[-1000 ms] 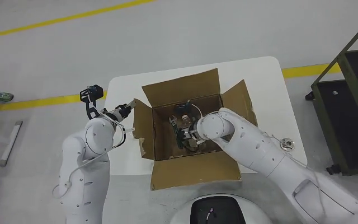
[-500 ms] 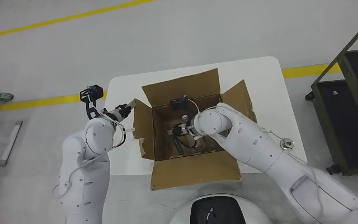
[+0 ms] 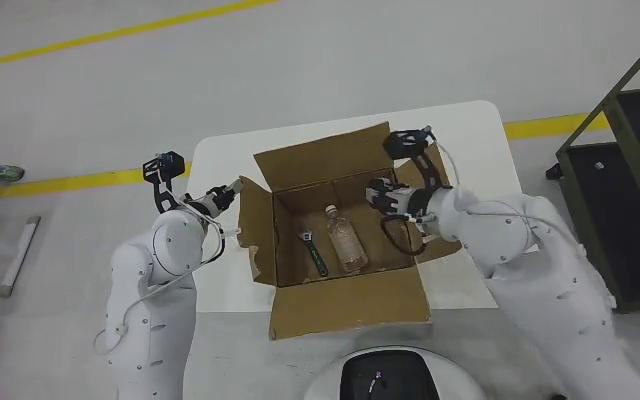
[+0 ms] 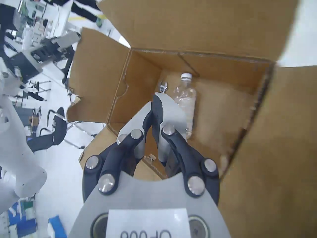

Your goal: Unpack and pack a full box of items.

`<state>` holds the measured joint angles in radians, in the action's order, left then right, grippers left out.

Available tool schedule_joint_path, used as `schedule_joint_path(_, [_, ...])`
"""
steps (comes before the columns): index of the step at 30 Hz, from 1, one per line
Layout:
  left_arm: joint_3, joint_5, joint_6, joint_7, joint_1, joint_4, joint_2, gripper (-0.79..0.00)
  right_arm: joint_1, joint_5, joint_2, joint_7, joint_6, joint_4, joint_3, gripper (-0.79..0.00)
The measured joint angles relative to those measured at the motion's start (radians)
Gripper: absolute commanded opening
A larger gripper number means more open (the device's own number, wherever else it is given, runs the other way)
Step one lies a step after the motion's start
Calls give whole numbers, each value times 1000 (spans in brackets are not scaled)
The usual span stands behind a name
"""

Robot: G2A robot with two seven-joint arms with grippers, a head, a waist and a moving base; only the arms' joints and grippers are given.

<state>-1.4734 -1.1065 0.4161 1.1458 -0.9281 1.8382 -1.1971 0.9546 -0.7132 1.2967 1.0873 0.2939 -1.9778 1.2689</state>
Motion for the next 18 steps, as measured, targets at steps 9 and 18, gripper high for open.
schedule_joint_path(9, [0, 0, 0, 0, 0, 0, 0, 0, 219, -418, -54, 273, 90, -345, 254, -785])
schedule_joint_path(18, [0, 0, 0, 0, 0, 0, 0, 0, 478, -647, -72, 450, -13, -324, 404, -785])
